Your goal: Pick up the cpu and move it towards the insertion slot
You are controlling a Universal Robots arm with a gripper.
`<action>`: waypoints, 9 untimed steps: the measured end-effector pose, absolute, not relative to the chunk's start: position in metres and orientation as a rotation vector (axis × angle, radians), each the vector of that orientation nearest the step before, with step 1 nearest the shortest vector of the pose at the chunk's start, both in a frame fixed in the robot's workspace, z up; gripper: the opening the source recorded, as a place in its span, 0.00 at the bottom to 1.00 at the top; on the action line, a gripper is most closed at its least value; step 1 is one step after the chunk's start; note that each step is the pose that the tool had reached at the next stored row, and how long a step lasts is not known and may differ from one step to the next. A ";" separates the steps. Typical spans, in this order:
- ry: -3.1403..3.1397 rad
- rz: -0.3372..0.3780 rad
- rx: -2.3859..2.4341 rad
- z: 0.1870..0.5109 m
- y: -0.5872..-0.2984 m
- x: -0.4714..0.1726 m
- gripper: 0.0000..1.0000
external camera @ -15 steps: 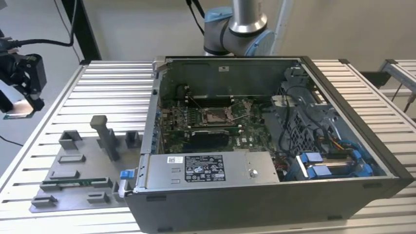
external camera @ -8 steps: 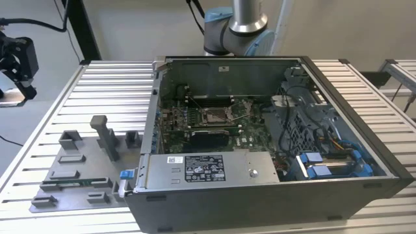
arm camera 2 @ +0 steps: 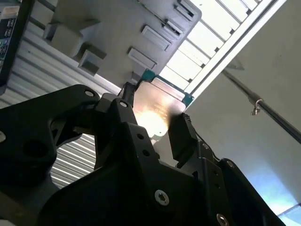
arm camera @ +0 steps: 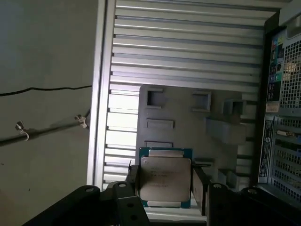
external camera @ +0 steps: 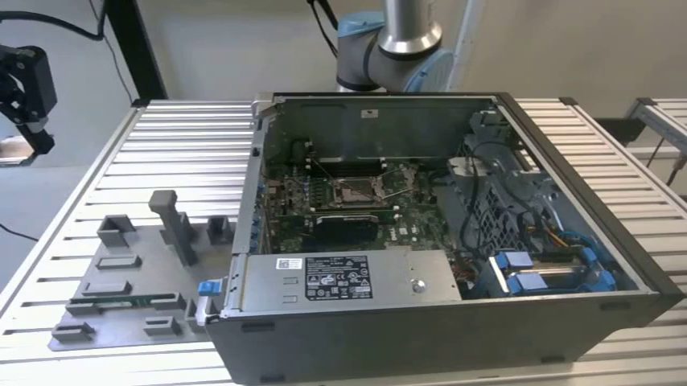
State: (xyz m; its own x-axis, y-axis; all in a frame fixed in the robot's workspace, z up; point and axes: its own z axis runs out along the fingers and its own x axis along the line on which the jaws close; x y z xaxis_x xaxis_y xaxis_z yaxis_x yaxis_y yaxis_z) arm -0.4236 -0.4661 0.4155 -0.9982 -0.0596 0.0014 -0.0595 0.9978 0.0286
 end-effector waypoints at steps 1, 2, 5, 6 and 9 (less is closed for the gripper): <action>-3.138 -0.045 0.093 0.415 -0.466 -0.422 0.00; -3.138 -0.045 0.093 0.415 -0.466 -0.418 0.00; -3.138 -0.045 0.094 0.415 -0.466 -0.405 0.00; -3.138 -0.045 0.093 0.415 -0.466 -0.400 0.00; -3.138 -0.045 0.093 0.415 -0.466 -0.387 0.00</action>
